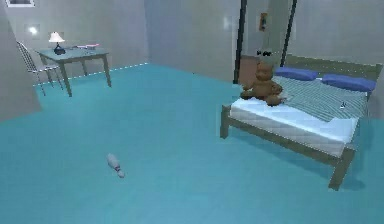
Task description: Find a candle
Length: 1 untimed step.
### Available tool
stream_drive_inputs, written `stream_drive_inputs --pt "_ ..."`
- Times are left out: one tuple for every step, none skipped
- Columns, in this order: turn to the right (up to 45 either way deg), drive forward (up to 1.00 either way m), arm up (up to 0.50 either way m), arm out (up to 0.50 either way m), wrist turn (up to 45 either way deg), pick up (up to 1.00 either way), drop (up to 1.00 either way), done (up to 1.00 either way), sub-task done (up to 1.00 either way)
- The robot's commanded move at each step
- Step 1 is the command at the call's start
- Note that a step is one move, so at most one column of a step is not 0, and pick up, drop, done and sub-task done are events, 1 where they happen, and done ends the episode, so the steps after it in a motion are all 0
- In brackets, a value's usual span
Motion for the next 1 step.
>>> stream_drive_inputs --pt "0.0 1.00 0.00 0.00 0.0 0.00 0.00 0.00 0.00"
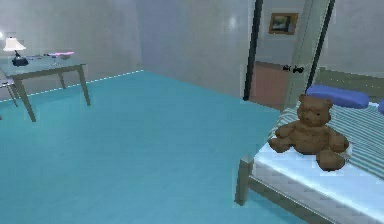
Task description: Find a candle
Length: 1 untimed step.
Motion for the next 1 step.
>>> stream_drive_inputs --pt "-3.0 0.00 0.00 0.00 0.0 0.00 0.00 0.00 0.00"
